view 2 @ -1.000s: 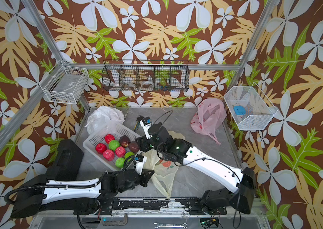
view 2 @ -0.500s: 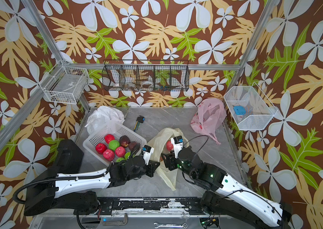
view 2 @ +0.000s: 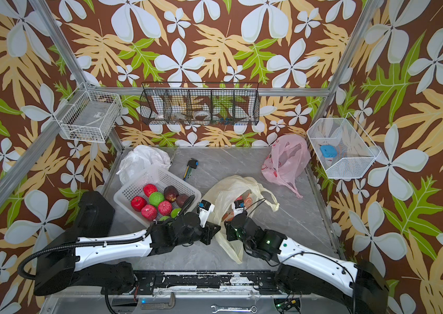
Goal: Untie the knot of a plastic bag & take out the apple
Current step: Adjust the plastic bag at the center of the board.
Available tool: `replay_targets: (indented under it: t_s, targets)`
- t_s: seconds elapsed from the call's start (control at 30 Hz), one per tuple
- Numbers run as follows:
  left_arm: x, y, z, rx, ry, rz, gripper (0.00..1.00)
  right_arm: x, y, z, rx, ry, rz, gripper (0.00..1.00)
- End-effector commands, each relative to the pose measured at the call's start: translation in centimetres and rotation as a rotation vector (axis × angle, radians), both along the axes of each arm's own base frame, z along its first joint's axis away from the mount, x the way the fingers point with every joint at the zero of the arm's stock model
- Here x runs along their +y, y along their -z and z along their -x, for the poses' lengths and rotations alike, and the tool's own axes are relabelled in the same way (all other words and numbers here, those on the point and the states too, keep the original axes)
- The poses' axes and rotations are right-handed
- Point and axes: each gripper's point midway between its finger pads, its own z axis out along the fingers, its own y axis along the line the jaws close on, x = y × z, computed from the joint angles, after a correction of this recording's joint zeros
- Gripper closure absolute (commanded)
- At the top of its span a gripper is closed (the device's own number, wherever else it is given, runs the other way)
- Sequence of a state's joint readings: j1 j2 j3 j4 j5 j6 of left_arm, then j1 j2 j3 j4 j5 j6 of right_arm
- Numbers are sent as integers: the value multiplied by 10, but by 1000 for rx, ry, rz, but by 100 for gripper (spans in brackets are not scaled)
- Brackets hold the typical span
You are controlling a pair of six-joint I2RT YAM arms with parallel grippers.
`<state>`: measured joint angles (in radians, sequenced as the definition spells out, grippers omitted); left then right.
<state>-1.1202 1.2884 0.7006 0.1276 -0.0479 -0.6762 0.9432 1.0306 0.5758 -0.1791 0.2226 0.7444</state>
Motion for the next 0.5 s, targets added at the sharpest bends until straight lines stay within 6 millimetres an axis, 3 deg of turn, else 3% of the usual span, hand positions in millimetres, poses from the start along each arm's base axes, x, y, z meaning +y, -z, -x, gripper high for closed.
replay_targets:
  t_s: [0.0, 0.13, 0.23, 0.47]
  targets:
    - [5, -4, 4, 11, 1, 16, 100, 13, -8, -32, -82, 24, 59, 70]
    - [16, -13, 8, 10, -13, 46, 100, 9, 11, -61, -57, 77, 118, 74]
    - [26, -14, 12, 12, -27, 58, 100, -6, 28, -74, -50, 136, 144, 74]
    - [49, -5, 18, 27, -69, 78, 100, -31, 64, -72, 13, 175, 232, 72]
